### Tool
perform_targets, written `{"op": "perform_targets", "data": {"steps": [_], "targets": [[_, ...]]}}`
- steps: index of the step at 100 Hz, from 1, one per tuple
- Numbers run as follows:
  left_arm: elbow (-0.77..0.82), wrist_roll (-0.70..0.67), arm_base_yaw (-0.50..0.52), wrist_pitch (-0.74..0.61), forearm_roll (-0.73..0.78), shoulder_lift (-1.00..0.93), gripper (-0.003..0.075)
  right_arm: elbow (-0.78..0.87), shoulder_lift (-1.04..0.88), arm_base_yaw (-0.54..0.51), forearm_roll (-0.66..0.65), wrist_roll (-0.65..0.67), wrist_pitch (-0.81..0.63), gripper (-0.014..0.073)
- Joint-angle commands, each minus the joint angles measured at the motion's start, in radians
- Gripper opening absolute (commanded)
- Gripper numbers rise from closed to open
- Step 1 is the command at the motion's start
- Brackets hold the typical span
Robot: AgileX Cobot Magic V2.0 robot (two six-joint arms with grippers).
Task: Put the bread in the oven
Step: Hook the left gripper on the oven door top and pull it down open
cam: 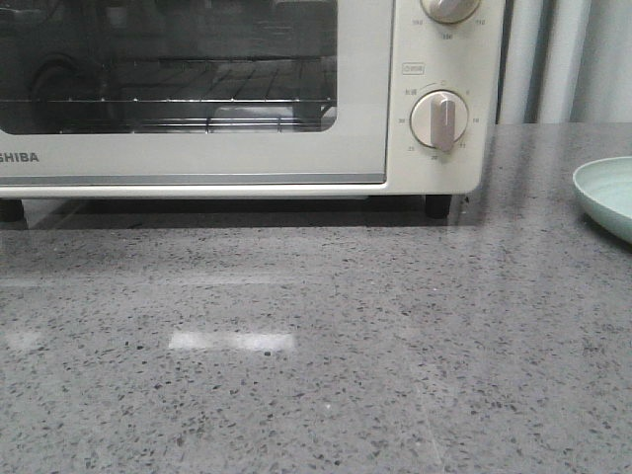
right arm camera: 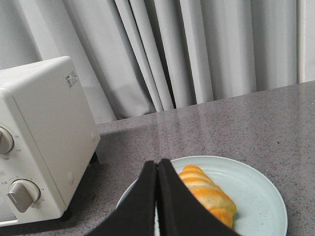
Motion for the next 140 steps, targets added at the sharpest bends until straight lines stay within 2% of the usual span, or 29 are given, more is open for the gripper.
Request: {"op": "perform_targets", "data": {"steps": [1, 22, 54, 81, 104, 140], "targets": [[-0.050, -0.012, -0.043, 0.031, 0.022, -0.009, -0.0021, -0.034, 0.021, 0.000, -0.007, -0.004, -0.072, -0.0061], [-0.055, -0.012, -0.156, 0.163, 0.081, 0.000, -0.0021, -0.034, 0.021, 0.000, -0.007, -0.004, -0.076, -0.0061], [-0.055, -0.012, -0.173, 0.227, 0.084, 0.058, -0.0021, -0.034, 0.021, 0.000, -0.007, -0.004, -0.084, -0.0061], [-0.052, -0.128, -0.173, 0.175, 0.176, 0.110, -0.0021, -0.034, 0.021, 0.000, -0.007, -0.004, -0.090, -0.0061], [-0.001, -0.136, -0.173, 0.127, 0.186, 0.107, -0.0022, -0.034, 0.021, 0.000, -0.008, -0.004, -0.095, -0.0061], [0.180, -0.138, -0.173, 0.098, 0.192, 0.060, -0.0022, -0.034, 0.021, 0.000, -0.015, -0.004, -0.095, -0.0061]]}}
